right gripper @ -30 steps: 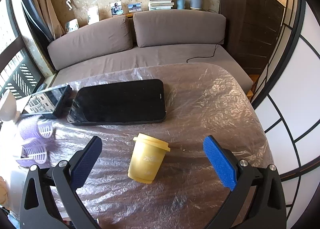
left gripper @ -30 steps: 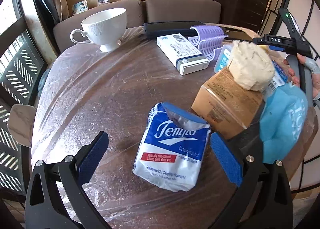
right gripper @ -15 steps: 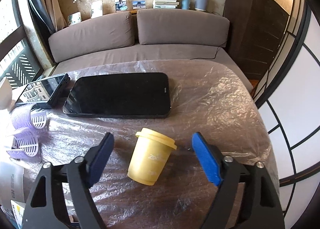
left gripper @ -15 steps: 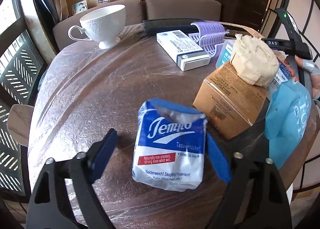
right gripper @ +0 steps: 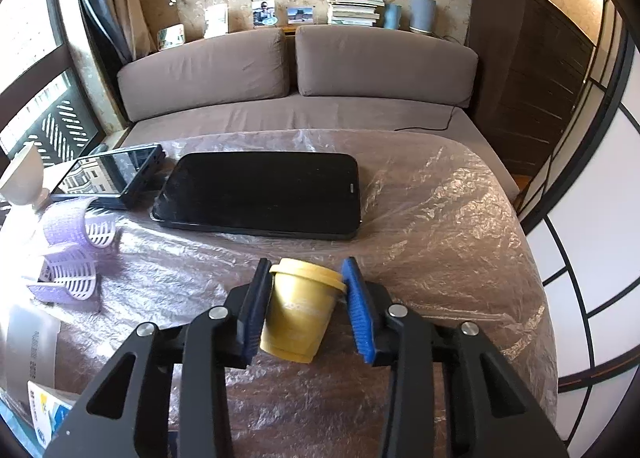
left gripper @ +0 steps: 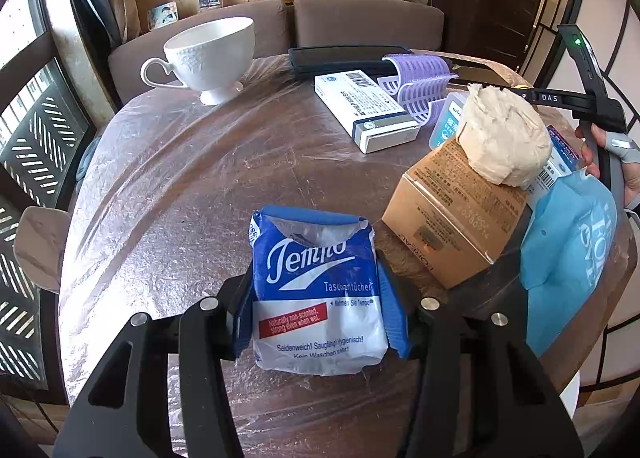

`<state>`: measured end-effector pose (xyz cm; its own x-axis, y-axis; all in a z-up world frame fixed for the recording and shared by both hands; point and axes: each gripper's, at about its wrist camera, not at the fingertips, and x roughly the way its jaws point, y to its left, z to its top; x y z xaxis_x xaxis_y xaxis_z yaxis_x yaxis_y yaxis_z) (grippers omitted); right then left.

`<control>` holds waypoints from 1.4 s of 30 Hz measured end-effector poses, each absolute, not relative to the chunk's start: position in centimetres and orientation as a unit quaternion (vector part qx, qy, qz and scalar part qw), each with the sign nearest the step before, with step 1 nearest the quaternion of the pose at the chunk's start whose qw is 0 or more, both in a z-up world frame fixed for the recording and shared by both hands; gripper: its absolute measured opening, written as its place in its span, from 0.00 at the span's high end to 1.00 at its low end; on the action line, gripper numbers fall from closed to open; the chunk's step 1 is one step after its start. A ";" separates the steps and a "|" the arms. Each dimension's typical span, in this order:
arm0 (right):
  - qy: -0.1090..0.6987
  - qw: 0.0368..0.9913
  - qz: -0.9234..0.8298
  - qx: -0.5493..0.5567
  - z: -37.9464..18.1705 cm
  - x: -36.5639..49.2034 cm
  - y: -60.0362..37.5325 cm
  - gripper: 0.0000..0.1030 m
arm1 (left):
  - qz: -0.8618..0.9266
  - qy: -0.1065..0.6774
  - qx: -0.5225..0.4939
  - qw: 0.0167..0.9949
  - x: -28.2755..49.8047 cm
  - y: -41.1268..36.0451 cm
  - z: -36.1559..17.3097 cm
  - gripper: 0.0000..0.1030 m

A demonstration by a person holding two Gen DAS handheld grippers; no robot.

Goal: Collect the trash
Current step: 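Close the left gripper on the Tempo tissue pack while the right gripper grasps the yellow cup, then carry the tissue pack and yellow cup over the white bin with both grippers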

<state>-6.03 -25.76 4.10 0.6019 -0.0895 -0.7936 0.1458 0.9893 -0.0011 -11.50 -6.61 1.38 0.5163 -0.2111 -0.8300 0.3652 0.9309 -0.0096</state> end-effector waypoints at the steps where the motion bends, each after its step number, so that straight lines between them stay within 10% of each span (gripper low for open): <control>1: 0.442 0.894 -0.065 0.031 4.1 -6.1 -25.7 0.65 | -0.165 0.464 0.082 0.866 -11.5 -6.6 1.4 0.48; 42: 0.409 0.910 0.012 0.072 11.7 -17.8 -23.3 0.65 | -0.150 0.439 0.005 0.886 -15.2 -5.0 4.8 0.48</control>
